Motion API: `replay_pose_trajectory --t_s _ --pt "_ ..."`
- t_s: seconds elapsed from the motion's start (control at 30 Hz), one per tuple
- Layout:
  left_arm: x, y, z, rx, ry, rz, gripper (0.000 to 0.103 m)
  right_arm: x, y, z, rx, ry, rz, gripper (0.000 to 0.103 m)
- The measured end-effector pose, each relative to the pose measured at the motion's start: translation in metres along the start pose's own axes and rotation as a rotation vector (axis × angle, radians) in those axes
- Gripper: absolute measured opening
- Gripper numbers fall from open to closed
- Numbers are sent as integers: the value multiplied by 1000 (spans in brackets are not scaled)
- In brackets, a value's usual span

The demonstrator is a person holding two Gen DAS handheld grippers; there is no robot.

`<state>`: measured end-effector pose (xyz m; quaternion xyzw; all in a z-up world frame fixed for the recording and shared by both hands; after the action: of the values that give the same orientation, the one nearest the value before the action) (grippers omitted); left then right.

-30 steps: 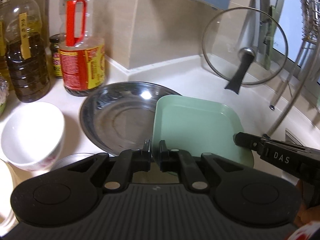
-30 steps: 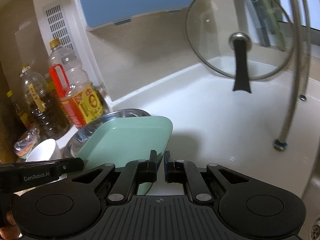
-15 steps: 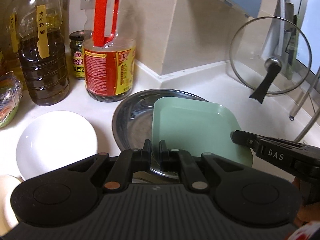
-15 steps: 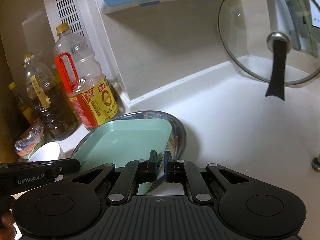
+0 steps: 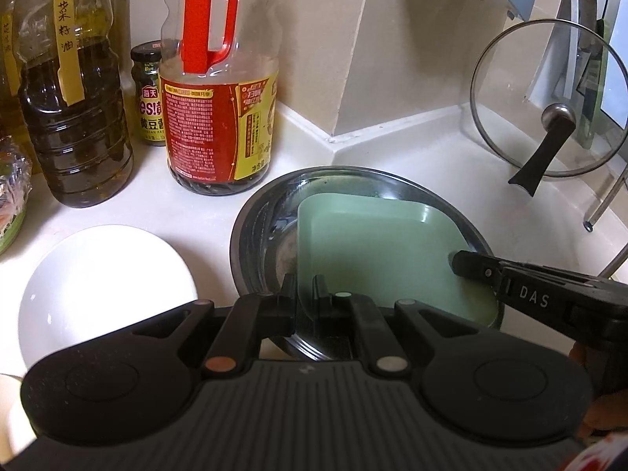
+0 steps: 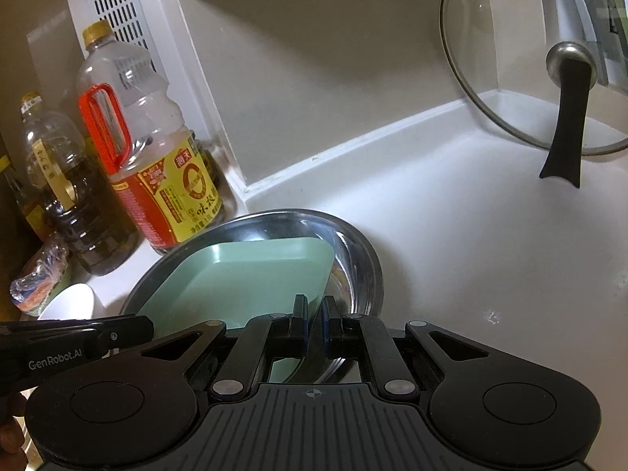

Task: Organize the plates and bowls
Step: 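Lift the green tray and carry it over the steel plate, then lower the green tray into the steel plate and open both grippers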

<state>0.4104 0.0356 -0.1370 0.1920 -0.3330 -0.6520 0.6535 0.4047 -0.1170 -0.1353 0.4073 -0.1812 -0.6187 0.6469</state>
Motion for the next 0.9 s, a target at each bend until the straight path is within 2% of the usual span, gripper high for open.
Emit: replay_pose_trajectory --t_s 0.73,0.83,0.9 --pt "-7 -2 -16 -45 46 5 7 -2 -3 -24 -73 23 -10 8" --pt "-6 -2 -16 -47 49 7 8 -3 -3 -26 -84 25 2 9" --pt "-5 -1 -15 -42 45 6 10 -3 -3 -24 -77 24 5 15"
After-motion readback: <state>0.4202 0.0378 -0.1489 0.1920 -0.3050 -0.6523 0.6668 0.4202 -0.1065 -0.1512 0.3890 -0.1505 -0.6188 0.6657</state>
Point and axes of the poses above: each gripper's, at about its wrist camera, not at the fingertips, and z roughly against the way its jaws point, x to its right, y to its top, the point moved 10 cm from there along -z, roughly the way its jaws point, and after that the axes turned 3 degrees about z, right-handed, at the moved point
